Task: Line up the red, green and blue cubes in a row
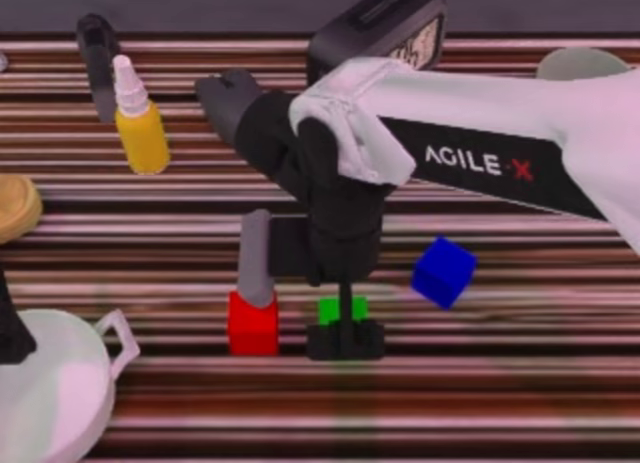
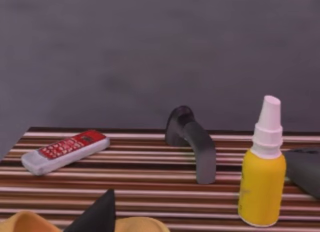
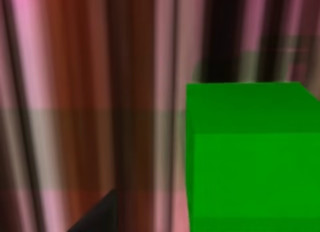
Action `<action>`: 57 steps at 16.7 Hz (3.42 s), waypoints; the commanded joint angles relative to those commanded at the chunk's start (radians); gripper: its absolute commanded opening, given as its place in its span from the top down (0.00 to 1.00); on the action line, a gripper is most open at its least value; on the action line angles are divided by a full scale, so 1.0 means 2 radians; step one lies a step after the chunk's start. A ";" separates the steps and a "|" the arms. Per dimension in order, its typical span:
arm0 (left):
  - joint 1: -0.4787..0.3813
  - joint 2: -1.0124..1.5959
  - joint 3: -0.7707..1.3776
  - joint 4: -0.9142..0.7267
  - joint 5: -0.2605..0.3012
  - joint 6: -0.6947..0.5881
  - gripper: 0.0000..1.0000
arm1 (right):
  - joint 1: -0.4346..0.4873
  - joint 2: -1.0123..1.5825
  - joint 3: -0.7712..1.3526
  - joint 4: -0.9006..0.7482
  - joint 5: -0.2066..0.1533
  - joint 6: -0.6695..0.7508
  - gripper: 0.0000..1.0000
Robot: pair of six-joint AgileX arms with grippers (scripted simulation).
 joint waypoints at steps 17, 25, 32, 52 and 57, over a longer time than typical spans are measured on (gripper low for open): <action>0.000 0.000 0.000 0.000 0.000 0.000 0.00 | -0.094 -0.035 -0.007 -0.032 0.001 0.141 0.00; 0.000 0.000 0.000 0.000 0.000 0.000 0.00 | -0.134 -0.044 -0.025 -0.019 0.003 0.197 0.00; 0.000 0.000 0.000 0.000 0.000 0.000 0.00 | -0.135 -0.010 -0.080 0.073 0.003 0.199 0.00; 0.000 0.000 0.000 0.000 0.000 0.000 0.00 | -0.135 0.014 -0.116 0.131 0.003 0.199 0.90; 0.000 0.000 0.000 0.000 0.000 0.000 0.00 | -0.135 0.014 -0.116 0.131 0.003 0.199 1.00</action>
